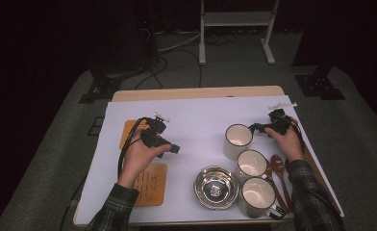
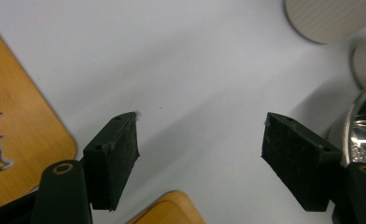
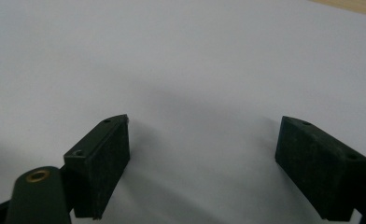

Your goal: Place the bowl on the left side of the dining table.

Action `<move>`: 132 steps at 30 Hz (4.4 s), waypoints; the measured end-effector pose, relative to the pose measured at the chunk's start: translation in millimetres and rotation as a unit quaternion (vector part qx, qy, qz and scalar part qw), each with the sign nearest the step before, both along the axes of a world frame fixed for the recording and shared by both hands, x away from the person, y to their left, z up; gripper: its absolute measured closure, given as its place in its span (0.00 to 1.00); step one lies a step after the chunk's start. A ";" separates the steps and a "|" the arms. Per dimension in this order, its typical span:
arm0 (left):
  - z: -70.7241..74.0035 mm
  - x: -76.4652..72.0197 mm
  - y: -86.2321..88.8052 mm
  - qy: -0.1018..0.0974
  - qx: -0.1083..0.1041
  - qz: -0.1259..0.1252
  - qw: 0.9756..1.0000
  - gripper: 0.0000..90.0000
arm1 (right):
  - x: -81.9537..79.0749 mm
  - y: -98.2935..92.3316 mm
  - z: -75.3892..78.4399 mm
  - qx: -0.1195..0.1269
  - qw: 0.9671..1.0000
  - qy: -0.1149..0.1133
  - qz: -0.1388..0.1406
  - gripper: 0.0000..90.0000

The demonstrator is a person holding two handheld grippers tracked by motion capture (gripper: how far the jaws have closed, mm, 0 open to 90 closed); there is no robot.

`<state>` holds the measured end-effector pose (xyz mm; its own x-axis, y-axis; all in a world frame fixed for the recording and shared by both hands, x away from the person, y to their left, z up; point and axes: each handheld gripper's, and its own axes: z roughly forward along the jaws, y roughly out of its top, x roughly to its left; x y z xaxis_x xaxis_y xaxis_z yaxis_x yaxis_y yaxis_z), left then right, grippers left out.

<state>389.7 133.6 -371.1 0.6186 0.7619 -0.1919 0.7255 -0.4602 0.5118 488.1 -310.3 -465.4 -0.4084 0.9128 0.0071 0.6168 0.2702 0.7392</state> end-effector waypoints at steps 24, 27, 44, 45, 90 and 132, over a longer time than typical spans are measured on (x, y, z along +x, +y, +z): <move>-1.9 -25.7 -56.4 0.013 -0.004 -0.082 0.997 0.29 | 0.0 0.0 0.0 0.000 1.000 0.000 0.000 0.18; -3.8 -27.7 -61.5 0.015 -0.003 -0.089 0.996 0.29 | 0.0 0.0 0.0 0.000 1.000 0.000 0.000 0.18; -18.3 -35.6 -83.4 0.025 0.008 -0.114 0.993 0.29 | 0.0 0.0 0.0 0.000 1.000 0.000 0.000 0.18; -19.2 -35.8 -84.2 0.026 0.008 -0.114 0.993 0.29 | 0.0 0.0 0.0 0.000 1.000 0.000 0.000 0.18; -54.2 -42.0 -107.4 0.053 0.051 -0.144 0.987 0.54 | 0.1 0.0 0.0 0.000 1.000 0.000 0.000 0.18; -37.4 -39.3 -99.2 0.070 0.015 -0.155 0.985 0.97 | 0.2 0.0 0.0 0.001 1.000 0.000 0.000 0.18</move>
<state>350.4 34.4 -408.5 0.7921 0.5463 -0.2724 0.6096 -0.6847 0.3994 488.2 -310.3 -465.4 -0.4080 0.9130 0.0083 0.6174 0.2692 0.7392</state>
